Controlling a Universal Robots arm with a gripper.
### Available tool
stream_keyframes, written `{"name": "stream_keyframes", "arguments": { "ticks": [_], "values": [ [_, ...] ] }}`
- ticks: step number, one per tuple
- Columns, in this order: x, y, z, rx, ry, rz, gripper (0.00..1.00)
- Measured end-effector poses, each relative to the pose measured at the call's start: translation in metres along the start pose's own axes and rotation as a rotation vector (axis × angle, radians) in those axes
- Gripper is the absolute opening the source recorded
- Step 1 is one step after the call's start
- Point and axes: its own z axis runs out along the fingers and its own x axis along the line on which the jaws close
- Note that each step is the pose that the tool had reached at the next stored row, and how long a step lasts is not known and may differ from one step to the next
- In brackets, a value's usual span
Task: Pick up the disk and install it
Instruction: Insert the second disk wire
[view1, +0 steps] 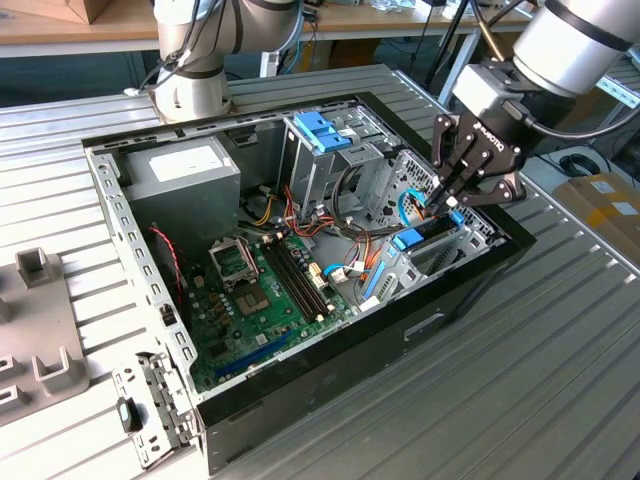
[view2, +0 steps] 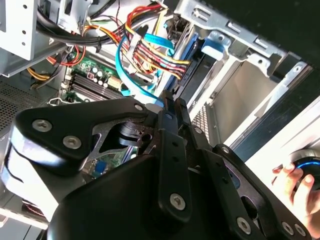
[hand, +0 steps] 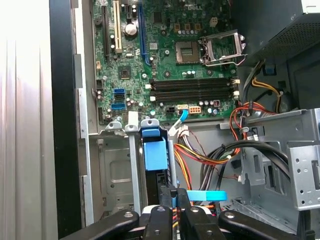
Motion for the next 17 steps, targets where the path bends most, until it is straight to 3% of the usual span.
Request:
{"name": "stream_keyframes", "arguments": {
  "ticks": [4, 10, 17],
  "values": [
    [0.0004, 0.0046, 0.0008, 0.0, -0.0001, 0.0, 0.16],
    [0.0004, 0.005, 0.0008, 0.0016, -0.0001, 0.0, 0.16],
    [0.0004, 0.0049, 0.0018, 0.0818, -0.0049, -0.006, 0.16]
  ]
}}
